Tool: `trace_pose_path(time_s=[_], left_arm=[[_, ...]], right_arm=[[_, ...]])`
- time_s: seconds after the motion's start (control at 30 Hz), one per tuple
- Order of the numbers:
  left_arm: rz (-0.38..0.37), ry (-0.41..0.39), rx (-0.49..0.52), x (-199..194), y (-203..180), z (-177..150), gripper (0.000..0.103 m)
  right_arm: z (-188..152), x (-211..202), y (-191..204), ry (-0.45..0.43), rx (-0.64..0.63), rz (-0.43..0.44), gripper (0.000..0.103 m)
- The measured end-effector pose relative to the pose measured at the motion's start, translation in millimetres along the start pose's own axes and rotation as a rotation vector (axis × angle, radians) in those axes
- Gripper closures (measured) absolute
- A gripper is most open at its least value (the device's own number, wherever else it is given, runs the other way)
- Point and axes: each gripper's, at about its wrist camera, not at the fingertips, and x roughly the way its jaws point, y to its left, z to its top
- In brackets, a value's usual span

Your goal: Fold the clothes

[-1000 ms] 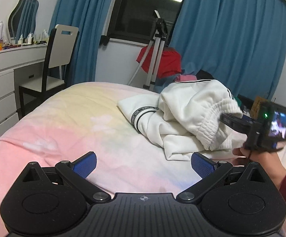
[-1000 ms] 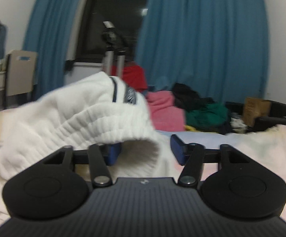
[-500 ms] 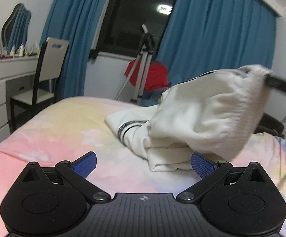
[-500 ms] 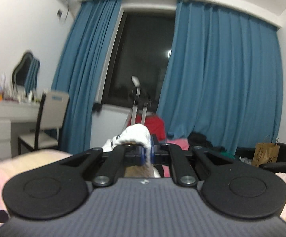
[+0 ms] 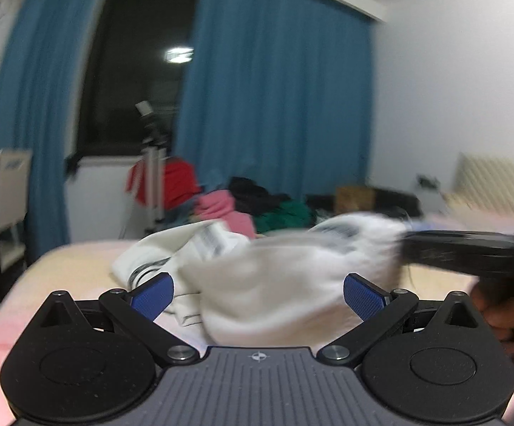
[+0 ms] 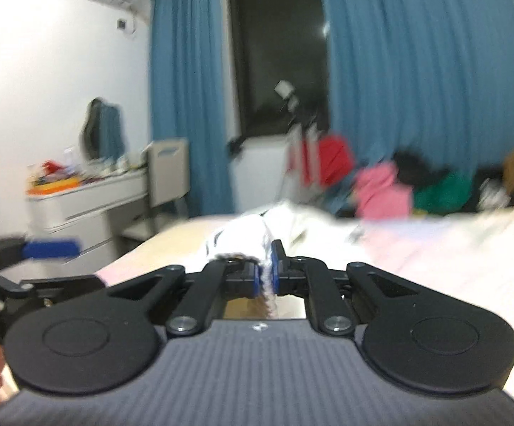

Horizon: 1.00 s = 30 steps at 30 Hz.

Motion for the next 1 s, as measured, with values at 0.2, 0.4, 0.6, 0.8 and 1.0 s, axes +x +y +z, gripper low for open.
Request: trace_pose_path(time_s=[0.2, 0.4, 0.6, 0.8, 1.0], left_arm=[[-0.044, 0.137, 0.231, 32, -48, -20, 0.0], [0.037, 0.186, 0.31, 58, -71, -37, 0.001], [0.107, 0.156, 0.381, 70, -79, -46, 0.001], [0.042, 0.166, 0.383, 79, -90, -51, 0.001], [0.002, 0.198, 0.455, 78, -100, -64, 0.001]], right_arm=[[-7, 13, -6, 0.135, 0.028, 0.181, 0.063], [-8, 4, -36, 0.138, 0.155, 0.194, 0.034], [-9, 3, -77, 0.104, 0.335, 0.149, 0.026], [-17, 5, -95, 0.096, 0.383, 0.077, 0.026], [-39, 24, -116, 0.242, 0.462, -0.18, 0.026]])
